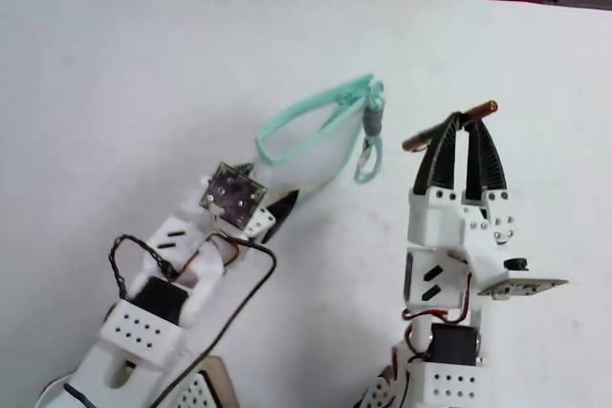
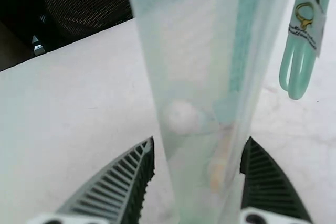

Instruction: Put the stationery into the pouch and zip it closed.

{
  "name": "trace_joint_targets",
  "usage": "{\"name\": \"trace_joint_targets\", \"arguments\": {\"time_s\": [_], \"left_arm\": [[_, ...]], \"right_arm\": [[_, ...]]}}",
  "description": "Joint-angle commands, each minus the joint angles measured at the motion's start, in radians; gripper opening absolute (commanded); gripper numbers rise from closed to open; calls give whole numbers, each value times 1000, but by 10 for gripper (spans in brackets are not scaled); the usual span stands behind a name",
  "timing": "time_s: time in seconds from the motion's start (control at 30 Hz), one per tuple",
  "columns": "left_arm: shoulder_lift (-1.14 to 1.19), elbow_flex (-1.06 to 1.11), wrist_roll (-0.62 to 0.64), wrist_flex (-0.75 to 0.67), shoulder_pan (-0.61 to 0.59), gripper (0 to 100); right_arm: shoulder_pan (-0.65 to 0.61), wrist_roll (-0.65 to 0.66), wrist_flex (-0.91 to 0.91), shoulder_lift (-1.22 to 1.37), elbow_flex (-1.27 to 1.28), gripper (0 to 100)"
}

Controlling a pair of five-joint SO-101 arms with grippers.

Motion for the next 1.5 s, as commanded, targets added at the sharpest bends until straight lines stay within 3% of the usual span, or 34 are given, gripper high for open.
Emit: {"name": "trace_joint_targets", "arguments": {"time_s": [0.0, 0.3, 0.43, 0.8, 0.9, 1.2, 1.47], "left_arm": [[-1, -6, -9, -26, 8, 267], [1, -6, -9, -26, 8, 267], [1, -6, -9, -26, 8, 267], [1, -6, -9, -26, 8, 267], [1, -6, -9, -26, 8, 267], [1, -6, -9, -20, 8, 267], [-2, -6, -9, -23, 7, 267]], "right_arm": [[-30, 5, 2, -8, -103, 19], [-111, 5, 4, -7, -293, 19], [-246, 20, 4, -7, -334, 19], [-651, 549, -1, 5, -353, 19], [-674, 620, -12, 76, -379, 19], [-676, 620, -10, 521, -660, 19], [-677, 618, 91, 464, -531, 19]]}}
